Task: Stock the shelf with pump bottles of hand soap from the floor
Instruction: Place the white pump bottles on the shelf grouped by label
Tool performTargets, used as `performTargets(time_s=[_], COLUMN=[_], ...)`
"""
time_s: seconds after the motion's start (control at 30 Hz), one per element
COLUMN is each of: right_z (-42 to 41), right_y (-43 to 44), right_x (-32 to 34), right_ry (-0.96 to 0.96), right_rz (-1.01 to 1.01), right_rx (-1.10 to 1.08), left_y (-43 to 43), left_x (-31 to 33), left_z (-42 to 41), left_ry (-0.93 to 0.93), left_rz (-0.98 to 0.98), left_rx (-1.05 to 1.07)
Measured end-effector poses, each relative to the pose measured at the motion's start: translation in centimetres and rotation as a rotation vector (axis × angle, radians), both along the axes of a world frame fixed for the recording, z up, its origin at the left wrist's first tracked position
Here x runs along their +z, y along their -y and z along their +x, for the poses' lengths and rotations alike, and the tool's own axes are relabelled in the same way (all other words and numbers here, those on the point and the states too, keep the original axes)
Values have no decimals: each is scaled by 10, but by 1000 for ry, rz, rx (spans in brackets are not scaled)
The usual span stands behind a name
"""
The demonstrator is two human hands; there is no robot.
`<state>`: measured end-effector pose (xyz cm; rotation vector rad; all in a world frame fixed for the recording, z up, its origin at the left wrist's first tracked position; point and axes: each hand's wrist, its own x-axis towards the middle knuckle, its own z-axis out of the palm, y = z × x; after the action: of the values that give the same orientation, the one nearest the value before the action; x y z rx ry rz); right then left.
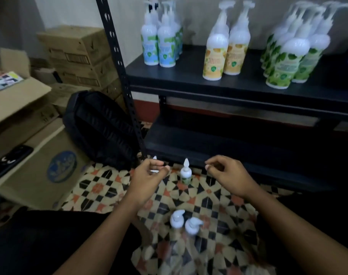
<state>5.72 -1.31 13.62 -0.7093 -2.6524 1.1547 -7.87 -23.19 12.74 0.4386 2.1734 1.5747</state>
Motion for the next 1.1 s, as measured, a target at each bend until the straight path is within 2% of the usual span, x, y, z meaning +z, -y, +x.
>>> performTargets(time_s=[0.17, 0.33, 0.6, 0.8, 0.93, 1.03, 1.1], right_z=[11, -7, -65, -106, -128, -141, -149], right_y=[3, -4, -17, -35, -41, -38, -36], right_x=[-46, -90, -185, -244, -271, -286, -294], right_ry=[213, 249, 369, 437, 412, 374, 317], right_rz=[-37, -147, -278, -330, -345, -300, -300], right_rx=[63, -14, -122, -165, -223, -219, -226], left_y=[11, 0, -34, -66, -70, -57, -55], left_x=[-42, -89, -197, -237, -275, -361, -381], left_z=[6, -25, -81, -127, -161, -192, -199], left_ry=[95, 194, 352, 266, 190, 148, 123], left_rz=[-134, -230, -253, -341, -310, -362, -387], left_rx=[-6, 98, 249, 216, 166, 74, 56])
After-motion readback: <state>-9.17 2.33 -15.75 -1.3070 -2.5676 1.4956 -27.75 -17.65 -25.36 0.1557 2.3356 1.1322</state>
